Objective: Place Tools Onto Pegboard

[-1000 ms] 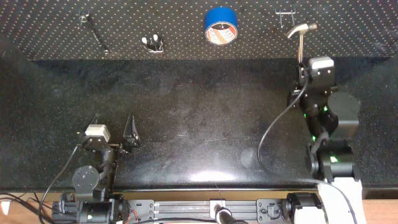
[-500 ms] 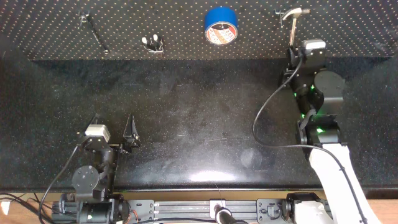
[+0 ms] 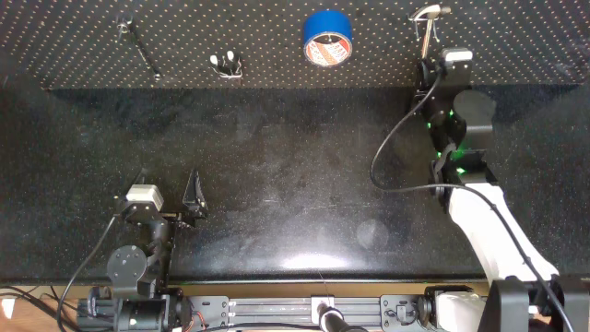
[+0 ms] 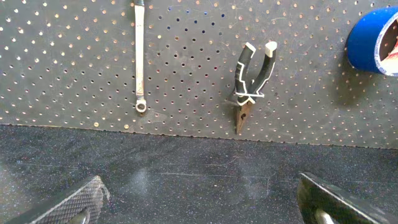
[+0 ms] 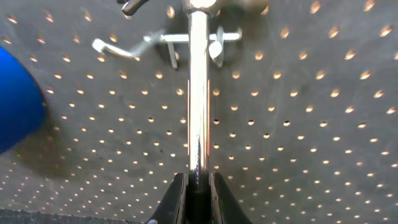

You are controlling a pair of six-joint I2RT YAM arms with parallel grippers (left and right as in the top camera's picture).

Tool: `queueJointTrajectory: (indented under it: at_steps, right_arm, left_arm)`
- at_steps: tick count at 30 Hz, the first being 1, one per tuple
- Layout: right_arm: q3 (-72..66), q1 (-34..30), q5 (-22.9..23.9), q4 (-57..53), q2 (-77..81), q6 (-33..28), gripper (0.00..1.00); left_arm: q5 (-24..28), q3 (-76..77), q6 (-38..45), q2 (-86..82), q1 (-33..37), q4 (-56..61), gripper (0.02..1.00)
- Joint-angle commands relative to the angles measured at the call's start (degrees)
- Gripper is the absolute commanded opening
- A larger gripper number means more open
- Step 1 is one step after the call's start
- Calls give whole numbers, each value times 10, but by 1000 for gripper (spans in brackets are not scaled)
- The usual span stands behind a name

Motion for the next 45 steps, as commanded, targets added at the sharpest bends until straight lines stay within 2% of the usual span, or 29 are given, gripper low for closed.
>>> queueJointTrajectory:
  at_steps: [1, 5, 6, 8, 9, 23, 31, 32, 34, 36, 37, 40, 45]
  right_arm:
    - [28, 4, -3, 17, 23, 15, 75]
    - [28, 3, -3, 18, 23, 22, 75]
    - [28, 3, -3, 18, 23, 33, 257]
    - [28, 3, -3, 18, 23, 54, 807]
    - [28, 3, -3, 18, 23, 56, 912]
    - [27, 3, -3, 14, -7, 56, 925]
    - [-96, 3, 9, -77, -236, 56, 930]
    - [-127, -1, 28, -111, -297, 56, 930]
    - [-183, -17, 97, -224, -449, 56, 930]
    - [-210, -32, 124, -308, -564, 56, 930]
    - [-228, -38, 122, -355, -654, 56, 930]
    - [-246, -38, 122, -439, -781, 56, 932]
    - [-268, -37, 88, -456, -796, 73, 932]
  left_arm:
    - [-8, -1, -2, -5, 2, -5, 996]
    - [-8, -1, -2, -5, 2, -5, 998]
    - [-8, -1, -2, -5, 2, -5, 996]
    - [-8, -1, -2, -5, 2, -5, 996]
    - [-8, -1, -2, -5, 2, -5, 996]
    - [-8, -1, -2, -5, 2, -5, 996]
    - [-8, -1, -2, -5, 2, -5, 996]
    - [-8, -1, -2, -5, 2, -5, 996]
    - [-8, -1, -2, -5, 2, -5, 996]
    - [-8, -1, -2, -5, 2, -5, 996]
    - [-8, -1, -2, -5, 2, -5, 996]
    - [-8, -1, -2, -5, 2, -5, 996]
    - [-8, -1, -2, -5, 2, -5, 996]
